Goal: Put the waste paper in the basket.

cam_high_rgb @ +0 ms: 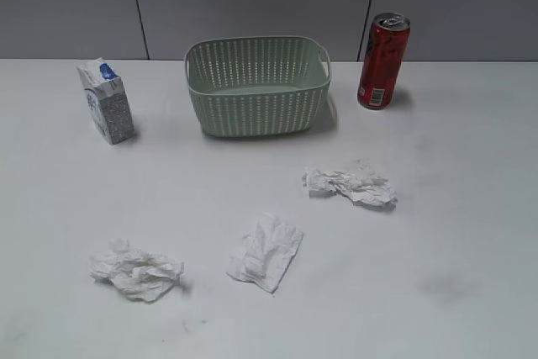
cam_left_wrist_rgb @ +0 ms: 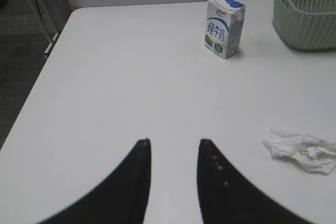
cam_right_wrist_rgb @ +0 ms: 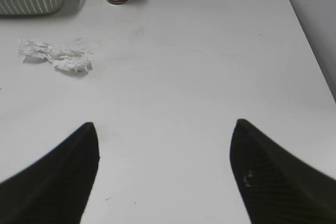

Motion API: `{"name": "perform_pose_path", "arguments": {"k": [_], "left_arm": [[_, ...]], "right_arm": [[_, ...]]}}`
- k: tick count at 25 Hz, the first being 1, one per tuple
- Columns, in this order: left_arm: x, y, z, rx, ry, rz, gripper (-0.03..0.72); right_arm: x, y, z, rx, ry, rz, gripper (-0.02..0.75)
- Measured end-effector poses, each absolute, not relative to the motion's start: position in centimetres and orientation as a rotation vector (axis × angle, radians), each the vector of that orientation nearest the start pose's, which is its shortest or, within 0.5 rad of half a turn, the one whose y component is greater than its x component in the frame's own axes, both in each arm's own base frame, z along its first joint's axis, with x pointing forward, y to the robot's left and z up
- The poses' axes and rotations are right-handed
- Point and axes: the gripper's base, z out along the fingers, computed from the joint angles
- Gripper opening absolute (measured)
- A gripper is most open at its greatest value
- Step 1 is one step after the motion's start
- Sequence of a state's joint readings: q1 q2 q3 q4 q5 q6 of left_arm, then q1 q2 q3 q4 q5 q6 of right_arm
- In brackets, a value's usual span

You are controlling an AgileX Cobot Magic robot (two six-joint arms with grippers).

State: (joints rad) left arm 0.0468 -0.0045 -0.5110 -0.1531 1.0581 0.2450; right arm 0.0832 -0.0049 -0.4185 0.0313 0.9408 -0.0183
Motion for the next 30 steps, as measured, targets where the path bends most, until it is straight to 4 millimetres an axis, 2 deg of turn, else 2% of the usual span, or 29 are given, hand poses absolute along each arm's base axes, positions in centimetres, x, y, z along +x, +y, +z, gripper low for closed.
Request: {"name": "perform_pose_path", "arguments": {"k": [30], "left_arm": [[-0.67, -1.24, 28.12, 0.208, 2.006, 0.003, 0.235]], "right_arm": [[0.79, 0.29, 26.40, -0.096, 1.999, 0.077, 0.588]]}}
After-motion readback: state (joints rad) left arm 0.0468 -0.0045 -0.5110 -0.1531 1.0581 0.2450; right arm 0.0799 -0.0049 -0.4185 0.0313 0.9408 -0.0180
